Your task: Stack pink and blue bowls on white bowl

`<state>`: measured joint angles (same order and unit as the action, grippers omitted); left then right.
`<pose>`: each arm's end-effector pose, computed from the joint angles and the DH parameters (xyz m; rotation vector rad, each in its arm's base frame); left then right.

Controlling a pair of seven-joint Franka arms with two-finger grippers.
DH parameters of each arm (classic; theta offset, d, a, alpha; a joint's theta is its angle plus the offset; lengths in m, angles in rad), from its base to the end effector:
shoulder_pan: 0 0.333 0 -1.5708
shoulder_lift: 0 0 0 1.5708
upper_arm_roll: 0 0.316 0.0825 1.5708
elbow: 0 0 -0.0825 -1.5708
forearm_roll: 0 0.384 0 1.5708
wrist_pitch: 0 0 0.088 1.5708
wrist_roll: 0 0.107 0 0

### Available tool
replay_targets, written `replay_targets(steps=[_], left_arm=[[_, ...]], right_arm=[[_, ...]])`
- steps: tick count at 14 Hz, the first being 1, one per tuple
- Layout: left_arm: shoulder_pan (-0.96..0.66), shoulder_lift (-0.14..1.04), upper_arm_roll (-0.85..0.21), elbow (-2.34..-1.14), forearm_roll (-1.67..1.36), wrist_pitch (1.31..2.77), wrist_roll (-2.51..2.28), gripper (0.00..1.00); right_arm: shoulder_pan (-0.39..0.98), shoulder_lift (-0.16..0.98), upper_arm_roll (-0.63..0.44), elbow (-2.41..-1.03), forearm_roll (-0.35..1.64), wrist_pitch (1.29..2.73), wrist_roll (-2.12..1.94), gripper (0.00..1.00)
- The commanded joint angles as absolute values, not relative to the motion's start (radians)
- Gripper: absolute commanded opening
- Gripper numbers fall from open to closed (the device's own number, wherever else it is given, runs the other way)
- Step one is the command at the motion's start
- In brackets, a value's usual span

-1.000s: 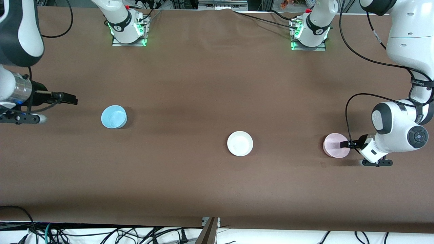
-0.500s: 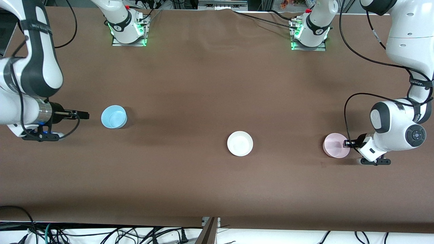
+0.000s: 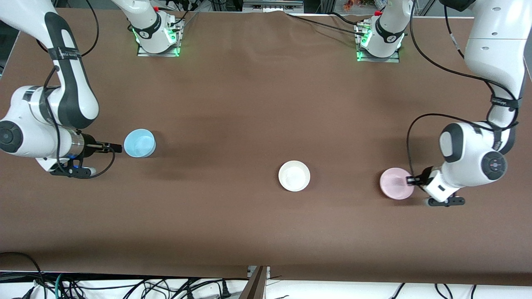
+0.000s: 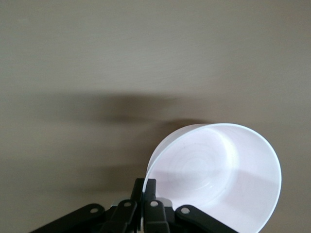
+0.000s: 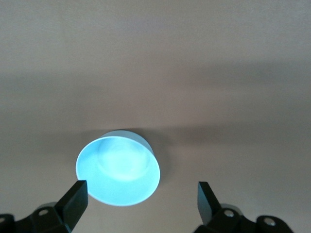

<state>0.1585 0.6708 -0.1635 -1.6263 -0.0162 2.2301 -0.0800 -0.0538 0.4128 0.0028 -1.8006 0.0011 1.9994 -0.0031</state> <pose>0.6843 0.0094 0.2283 3.0226 0.1774 -0.0967 0.6216 -0.0318 0.3020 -3.1149 0.0757 0.3345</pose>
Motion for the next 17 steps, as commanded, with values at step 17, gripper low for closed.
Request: replay_targets(steps=[17], left_arm=[[-0.074, 0.635, -0.451, -1.614, 0.106, 2.316, -1.009, 0.0]], right_arm=[[-0.12, 0.411, 0.011, -2.103, 0.209, 2.372, -0.176, 1.0]])
